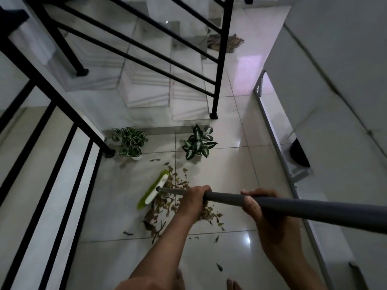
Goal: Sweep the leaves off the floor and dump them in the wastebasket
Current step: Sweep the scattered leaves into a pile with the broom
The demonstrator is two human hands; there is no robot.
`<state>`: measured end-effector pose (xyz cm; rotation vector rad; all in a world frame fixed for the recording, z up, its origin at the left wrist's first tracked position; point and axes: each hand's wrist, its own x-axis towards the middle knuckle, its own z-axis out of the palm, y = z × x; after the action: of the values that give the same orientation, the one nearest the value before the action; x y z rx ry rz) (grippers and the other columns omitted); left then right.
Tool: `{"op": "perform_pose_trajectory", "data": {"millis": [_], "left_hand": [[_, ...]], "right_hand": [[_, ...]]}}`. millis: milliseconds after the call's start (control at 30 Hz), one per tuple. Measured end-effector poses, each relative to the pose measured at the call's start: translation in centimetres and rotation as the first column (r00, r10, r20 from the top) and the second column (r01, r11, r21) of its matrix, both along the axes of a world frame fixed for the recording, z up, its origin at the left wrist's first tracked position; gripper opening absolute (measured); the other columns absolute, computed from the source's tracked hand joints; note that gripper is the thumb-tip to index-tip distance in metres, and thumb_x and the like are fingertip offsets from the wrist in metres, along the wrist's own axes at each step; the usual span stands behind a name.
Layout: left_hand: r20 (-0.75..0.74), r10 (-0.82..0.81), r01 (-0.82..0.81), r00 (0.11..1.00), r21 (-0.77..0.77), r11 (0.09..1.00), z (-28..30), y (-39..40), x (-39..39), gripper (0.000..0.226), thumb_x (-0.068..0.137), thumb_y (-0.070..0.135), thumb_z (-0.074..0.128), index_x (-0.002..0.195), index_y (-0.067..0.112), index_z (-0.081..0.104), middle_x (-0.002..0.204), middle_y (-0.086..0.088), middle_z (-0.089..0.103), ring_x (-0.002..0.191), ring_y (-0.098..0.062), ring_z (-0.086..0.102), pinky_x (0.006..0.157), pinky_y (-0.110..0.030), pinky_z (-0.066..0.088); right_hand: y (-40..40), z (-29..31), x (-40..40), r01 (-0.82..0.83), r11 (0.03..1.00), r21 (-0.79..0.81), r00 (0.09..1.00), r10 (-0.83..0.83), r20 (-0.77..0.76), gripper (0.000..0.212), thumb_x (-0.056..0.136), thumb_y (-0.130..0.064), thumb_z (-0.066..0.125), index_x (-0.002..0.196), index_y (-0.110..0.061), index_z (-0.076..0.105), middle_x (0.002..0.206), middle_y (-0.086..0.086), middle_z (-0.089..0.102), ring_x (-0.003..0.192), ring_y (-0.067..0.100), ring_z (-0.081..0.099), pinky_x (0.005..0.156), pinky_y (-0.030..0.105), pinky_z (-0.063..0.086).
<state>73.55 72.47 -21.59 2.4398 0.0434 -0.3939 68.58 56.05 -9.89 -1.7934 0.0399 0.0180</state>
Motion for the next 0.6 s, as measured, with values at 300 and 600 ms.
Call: {"op": "perform_pose_trajectory", "data": {"millis": [300,600], "left_hand": [[0.116,-0.037,0.030,0.993,0.059,0.998,3.1,0.0,-0.4,0.026,0.084,-0.002,0.051,0.103,0.015,0.057,0.101,-0.008,0.063,0.095,-0.021,0.057,0.073,-0.027,0.043],[0.112,0.042,-0.053,0.993,0.095,0.994,-0.3,3.4,3.0,0.043,0.086,-0.001,0.051,0.124,0.017,0.054,0.121,-0.012,0.059,0.110,-0.027,0.057,0.091,-0.036,0.046]], "right_hand": [[-1.7,2.8,0.4,-0.042,0.988,0.146,0.998,0.036,0.047,0.045,0.047,-0.077,0.062,0.077,-0.044,0.060,0.098,-0.004,0.067,0.089,0.014,0.065,0.077,0.030,0.056],[2.0,-1.9,2.4,-0.076,0.979,0.190,0.997,0.073,0.025,0.024,0.065,-0.052,0.064,0.084,-0.039,0.058,0.094,-0.004,0.067,0.086,0.009,0.064,0.073,0.021,0.054]]}}
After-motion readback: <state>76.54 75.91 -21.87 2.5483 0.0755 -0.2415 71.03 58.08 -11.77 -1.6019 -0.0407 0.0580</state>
